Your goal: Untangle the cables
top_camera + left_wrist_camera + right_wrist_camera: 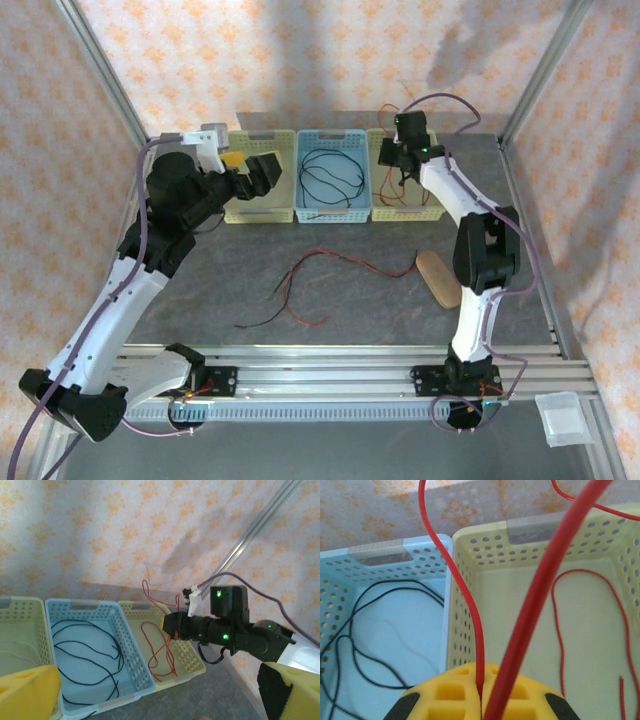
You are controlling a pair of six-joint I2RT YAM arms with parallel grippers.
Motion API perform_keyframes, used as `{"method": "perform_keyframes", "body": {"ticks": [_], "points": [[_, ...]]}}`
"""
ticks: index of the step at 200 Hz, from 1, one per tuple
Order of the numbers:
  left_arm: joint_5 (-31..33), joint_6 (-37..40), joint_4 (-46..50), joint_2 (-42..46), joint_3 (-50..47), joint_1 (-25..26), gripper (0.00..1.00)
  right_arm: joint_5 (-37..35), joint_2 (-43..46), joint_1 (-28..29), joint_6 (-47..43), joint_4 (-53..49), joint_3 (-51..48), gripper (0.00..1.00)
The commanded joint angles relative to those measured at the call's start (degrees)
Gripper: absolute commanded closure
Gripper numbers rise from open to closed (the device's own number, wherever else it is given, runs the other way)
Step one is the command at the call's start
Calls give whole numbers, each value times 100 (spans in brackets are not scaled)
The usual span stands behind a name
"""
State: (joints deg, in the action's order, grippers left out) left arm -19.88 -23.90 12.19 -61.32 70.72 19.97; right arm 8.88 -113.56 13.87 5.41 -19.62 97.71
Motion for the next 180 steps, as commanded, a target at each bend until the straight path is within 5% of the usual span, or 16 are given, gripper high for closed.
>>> {"method": "perform_keyframes", "body": {"ticks": [1, 89, 141, 180], "points": [[234, 70, -157, 29, -87, 93, 1, 328, 150, -22, 515, -426, 28, 100], [210, -69, -217, 72, -110, 243, 1, 940, -847, -373, 809, -1060, 887, 100], [221, -93, -253, 18, -114, 336, 1, 26, -1304, -370, 503, -1236, 1308, 100], [274, -73, -247, -2, -126, 428, 1, 205, -1444, -368, 410, -1505, 1611, 70]]}}
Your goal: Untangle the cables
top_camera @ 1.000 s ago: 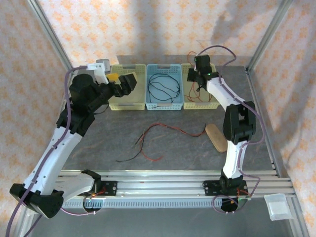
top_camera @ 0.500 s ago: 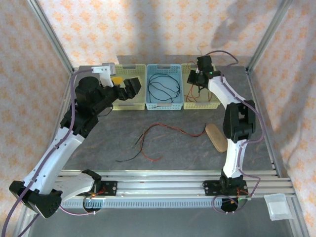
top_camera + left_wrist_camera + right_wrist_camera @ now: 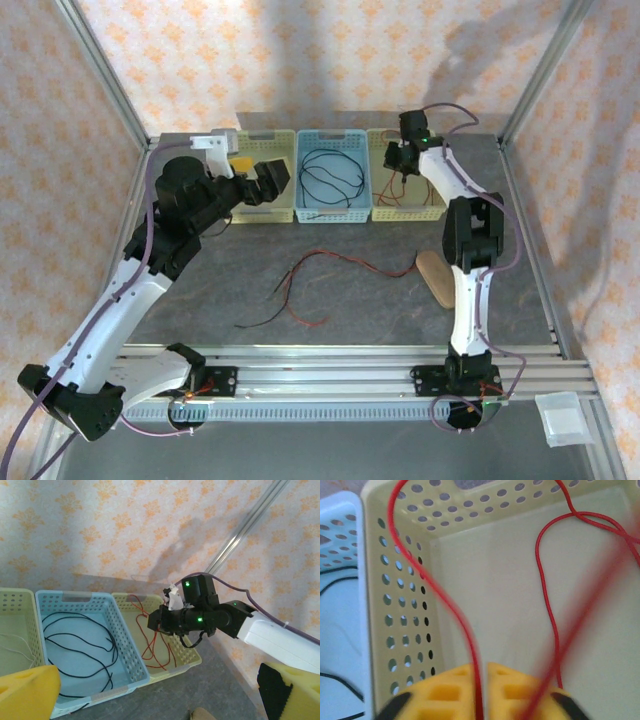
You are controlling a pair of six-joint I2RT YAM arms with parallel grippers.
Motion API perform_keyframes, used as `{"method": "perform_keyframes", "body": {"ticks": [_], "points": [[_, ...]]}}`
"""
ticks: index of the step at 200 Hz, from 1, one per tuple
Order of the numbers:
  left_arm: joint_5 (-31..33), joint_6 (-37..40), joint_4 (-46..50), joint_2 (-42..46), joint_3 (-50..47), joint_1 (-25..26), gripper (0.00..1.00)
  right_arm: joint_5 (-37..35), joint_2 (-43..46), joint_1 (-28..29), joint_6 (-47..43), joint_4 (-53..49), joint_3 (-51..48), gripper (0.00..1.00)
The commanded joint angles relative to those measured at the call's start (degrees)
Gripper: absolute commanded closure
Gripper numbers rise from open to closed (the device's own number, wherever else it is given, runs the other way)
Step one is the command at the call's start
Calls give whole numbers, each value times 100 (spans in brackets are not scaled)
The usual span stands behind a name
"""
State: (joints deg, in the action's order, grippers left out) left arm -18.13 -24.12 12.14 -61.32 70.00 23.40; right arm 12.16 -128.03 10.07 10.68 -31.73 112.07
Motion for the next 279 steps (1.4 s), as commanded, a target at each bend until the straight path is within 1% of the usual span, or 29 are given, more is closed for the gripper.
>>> {"method": "perform_keyframes", "body": {"ticks": [1, 13, 34, 53, 62, 72, 93, 125, 134, 147, 159, 162, 169, 176, 193, 214, 234, 266, 271, 279], "points": [[99, -50, -241, 2, -55, 85, 1, -112, 9, 8, -113, -292, 175, 69], [104, -66, -256, -5, -77, 103, 1, -43, 108, 5, -70, -264, 182, 58], [190, -41, -225, -24, -109, 155, 1, 153, 278, 9, -14, -316, 253, 43], [482, 57, -22, -112, -40, 261, 1, 430, 553, -1, 80, -319, 154, 30], [629, 124, 92, -195, 8, 348, 1, 564, 726, 10, 139, -271, -6, 25], [758, 161, 164, -277, 47, 453, 1, 657, 941, 8, 207, -206, -227, 18], [940, 204, 199, -482, 57, 685, 0, 661, 1401, 5, 259, -146, -719, 13], [1181, 236, 258, -833, 132, 991, 1, 190, 2132, 8, 220, -71, -1352, 13], [1234, 226, 262, -948, 158, 1056, 4, 71, 2291, 13, 182, -59, -1438, 15], [1382, 206, 271, -1133, 202, 1194, 7, 22, 2447, 8, 112, 87, -1565, 23], [1518, 201, 271, -1332, 258, 1380, 10, 30, 2481, 8, 86, 332, -1690, 36], [1551, 199, 267, -1395, 278, 1431, 11, 57, 2460, 8, 70, 383, -1686, 40], [1636, 168, 242, -1506, 286, 1545, 11, 142, 2331, 4, 54, 406, -1587, 50], [1686, 131, 208, -1612, 295, 1650, 12, 251, 2138, -5, 53, 394, -1436, 57], [1716, -50, 36, -1766, 195, 1832, 12, 614, 1534, -11, 109, 352, -931, 69], [1612, -329, -290, -1705, -154, 1897, 11, 1217, 856, -50, 383, 550, -348, 79], [1609, -479, -366, -1543, -440, 1901, 11, 1746, 340, -63, 616, 637, 152, 84], [1727, -566, -324, -1306, -758, 1905, 11, 2039, -148, -66, 866, 687, 464, 98], [1742, -568, -303, -1290, -787, 1905, 11, 2055, -216, -74, 875, 669, 504, 100], [1760, -576, -279, -1269, -815, 1905, 11, 2062, -306, -69, 878, 647, 533, 100]]}}
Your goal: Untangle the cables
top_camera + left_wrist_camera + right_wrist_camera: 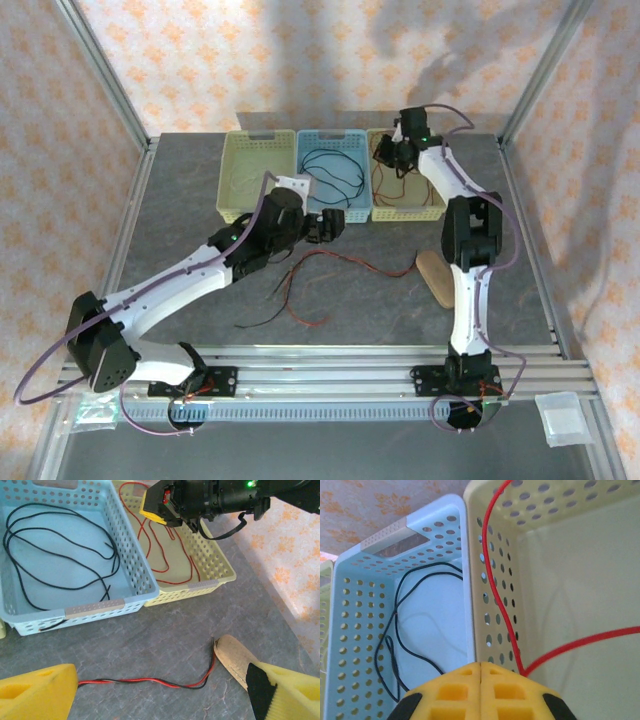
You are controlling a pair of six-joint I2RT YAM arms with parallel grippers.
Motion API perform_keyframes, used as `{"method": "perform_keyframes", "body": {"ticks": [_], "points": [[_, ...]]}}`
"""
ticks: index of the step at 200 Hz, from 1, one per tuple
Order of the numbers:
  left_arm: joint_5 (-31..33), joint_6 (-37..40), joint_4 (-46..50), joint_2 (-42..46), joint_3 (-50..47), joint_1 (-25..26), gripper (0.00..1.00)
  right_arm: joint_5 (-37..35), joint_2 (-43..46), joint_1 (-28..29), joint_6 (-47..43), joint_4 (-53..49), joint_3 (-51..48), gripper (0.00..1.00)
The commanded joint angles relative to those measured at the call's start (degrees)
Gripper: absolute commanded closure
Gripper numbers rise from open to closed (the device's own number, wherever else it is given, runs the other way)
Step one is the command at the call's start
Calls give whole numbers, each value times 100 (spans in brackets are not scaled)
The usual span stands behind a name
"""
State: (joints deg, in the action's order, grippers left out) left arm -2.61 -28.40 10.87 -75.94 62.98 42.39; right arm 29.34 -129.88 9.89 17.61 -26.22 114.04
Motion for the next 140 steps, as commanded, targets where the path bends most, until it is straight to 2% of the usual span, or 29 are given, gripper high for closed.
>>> {"method": "perform_keyframes", "body": {"ticks": [1, 48, 117, 140], "points": [[213, -148, -149, 193, -121, 6, 11, 344, -139, -51, 183, 92, 349, 100], [276, -157, 4, 255, -198, 6, 11, -143, -493, -62, 130, -108, 412, 100], [400, -104, 246, 378, -282, 5, 10, -204, -796, -70, 26, -146, 188, 100], [585, -113, 372, 414, -328, 2, 6, -244, -687, -73, -24, -194, 285, 100]]}}
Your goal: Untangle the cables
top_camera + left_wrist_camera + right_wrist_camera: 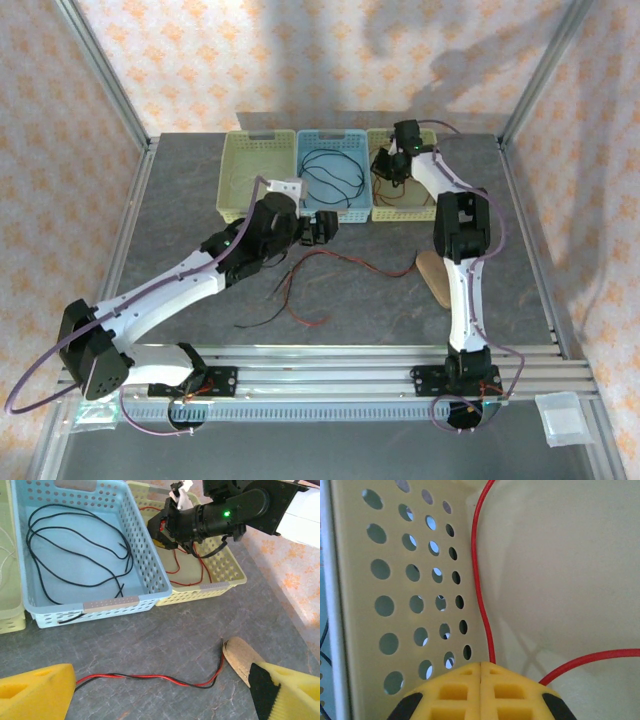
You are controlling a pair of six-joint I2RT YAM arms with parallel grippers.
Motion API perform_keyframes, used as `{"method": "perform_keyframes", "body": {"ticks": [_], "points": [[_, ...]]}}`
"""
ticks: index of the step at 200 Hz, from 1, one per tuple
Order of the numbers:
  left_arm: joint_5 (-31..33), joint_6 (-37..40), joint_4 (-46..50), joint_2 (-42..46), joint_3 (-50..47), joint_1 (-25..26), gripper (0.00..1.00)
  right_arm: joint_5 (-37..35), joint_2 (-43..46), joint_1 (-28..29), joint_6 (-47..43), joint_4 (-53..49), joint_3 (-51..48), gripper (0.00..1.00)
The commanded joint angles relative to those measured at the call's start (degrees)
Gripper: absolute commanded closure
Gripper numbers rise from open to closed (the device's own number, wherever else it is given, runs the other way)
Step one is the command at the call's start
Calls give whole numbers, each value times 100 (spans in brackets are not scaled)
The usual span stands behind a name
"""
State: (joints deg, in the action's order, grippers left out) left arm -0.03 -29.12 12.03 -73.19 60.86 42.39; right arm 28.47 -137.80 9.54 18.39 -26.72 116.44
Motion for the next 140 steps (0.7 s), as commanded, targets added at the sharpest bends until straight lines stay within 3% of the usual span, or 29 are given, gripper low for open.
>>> {"method": "perform_keyframes", "body": {"ticks": [1, 18, 28, 46, 73, 118, 140], "points": [[332, -41, 265, 143, -121, 4, 5, -157, 113, -35, -105, -147, 54, 100], [575, -32, 455, 166, -146, 6, 4, -242, 422, -37, -182, -137, 149, 100], [685, -17, 565, 192, -189, 6, 3, -338, 696, -29, -238, -85, 110, 95], [791, 12, 728, 265, -312, 6, 3, -623, 1443, 24, -348, 191, -398, 80], [759, -63, 1070, 336, -619, 4, 9, -663, 2916, 217, -172, 1310, -2323, 56], [66, -296, 1053, 118, -1343, 3, 38, -882, 4675, 964, -158, 1974, -4238, 54], [-175, -341, 876, -236, -1464, 4, 40, -1036, 5404, 1371, -209, 2017, -4912, 55]]}}
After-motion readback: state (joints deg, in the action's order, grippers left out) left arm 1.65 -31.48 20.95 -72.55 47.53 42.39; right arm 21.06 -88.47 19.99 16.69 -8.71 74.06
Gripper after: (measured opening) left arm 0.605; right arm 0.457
